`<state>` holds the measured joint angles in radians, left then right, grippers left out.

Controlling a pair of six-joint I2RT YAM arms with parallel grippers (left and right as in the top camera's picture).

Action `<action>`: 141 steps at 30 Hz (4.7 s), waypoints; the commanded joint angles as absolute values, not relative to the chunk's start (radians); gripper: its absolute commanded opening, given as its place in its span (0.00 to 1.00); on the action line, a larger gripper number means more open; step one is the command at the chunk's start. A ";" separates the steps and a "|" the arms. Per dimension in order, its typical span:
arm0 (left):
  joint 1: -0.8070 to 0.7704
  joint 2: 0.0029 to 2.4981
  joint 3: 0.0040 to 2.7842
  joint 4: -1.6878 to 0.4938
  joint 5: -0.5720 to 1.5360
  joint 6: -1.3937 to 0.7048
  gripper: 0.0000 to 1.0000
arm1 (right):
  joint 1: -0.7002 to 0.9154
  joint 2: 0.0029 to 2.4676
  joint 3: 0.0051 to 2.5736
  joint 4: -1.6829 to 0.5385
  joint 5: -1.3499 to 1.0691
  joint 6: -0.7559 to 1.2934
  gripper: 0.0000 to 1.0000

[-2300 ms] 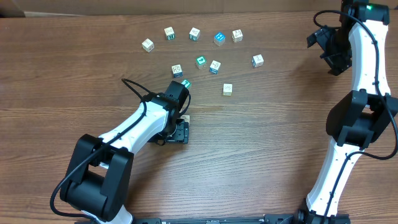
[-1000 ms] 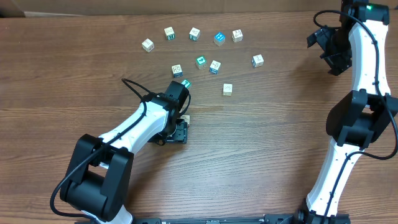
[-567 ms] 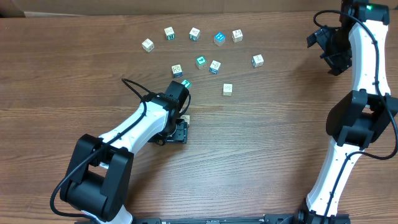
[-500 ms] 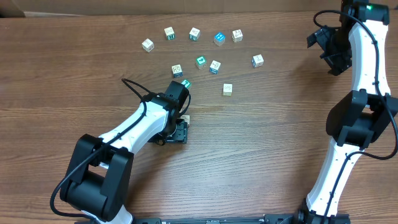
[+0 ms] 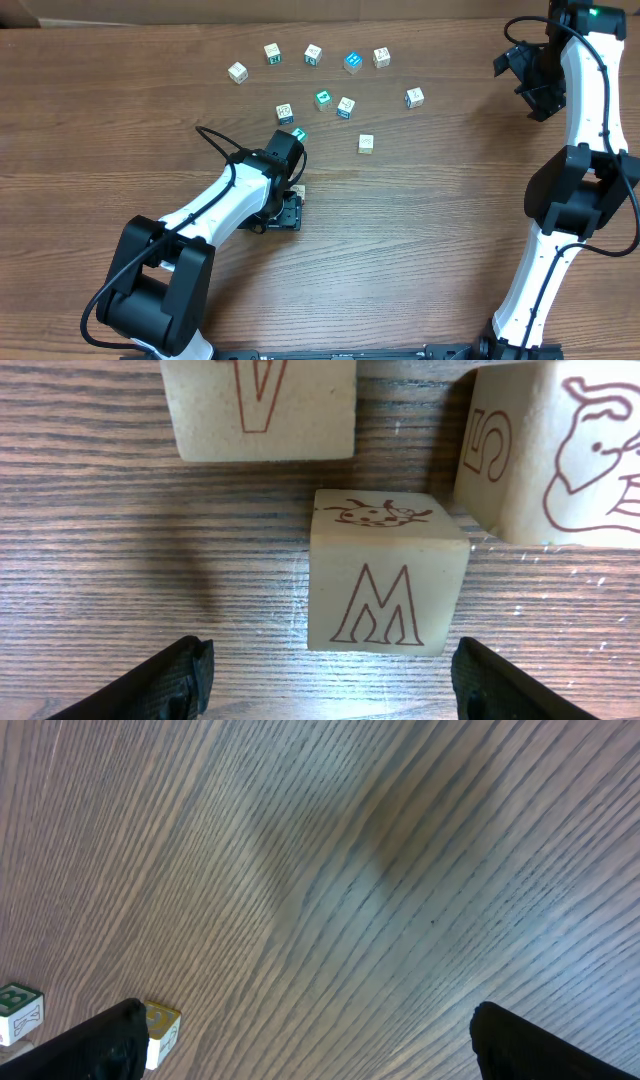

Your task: Form a circle

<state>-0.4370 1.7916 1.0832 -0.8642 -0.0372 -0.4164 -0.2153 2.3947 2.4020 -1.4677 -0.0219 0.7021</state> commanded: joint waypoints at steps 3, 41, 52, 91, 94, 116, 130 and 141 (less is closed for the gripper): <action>-0.439 1.792 1.072 -0.864 -0.026 -0.415 0.73 | -0.217 2.368 2.419 -1.467 -0.020 0.699 1.00; -0.439 1.792 1.072 -0.867 -0.030 -0.414 0.77 | -0.217 2.368 2.419 -1.467 -0.020 0.699 1.00; -0.439 1.792 1.072 -0.867 -0.030 -0.414 0.78 | -0.217 2.368 2.419 -1.467 -0.020 0.699 1.00; -0.439 1.792 1.072 -0.867 -0.033 -0.414 0.77 | -0.217 2.368 2.419 -1.467 -0.020 0.699 1.00; -0.439 1.792 1.072 -0.867 -0.033 -0.415 0.77 | -0.217 2.368 2.419 -1.467 -0.020 0.699 1.00; -0.439 1.792 1.072 -0.868 -0.033 -0.415 0.77 | -0.217 2.368 2.419 -1.467 -0.020 0.699 1.00; -0.439 1.792 1.072 -0.879 -0.033 -0.415 0.78 | -0.217 2.368 2.419 -1.467 -0.020 0.699 1.00; -0.439 1.792 1.072 -0.878 -0.033 -0.415 0.78 | -0.217 2.368 2.419 -1.467 -0.020 0.699 1.00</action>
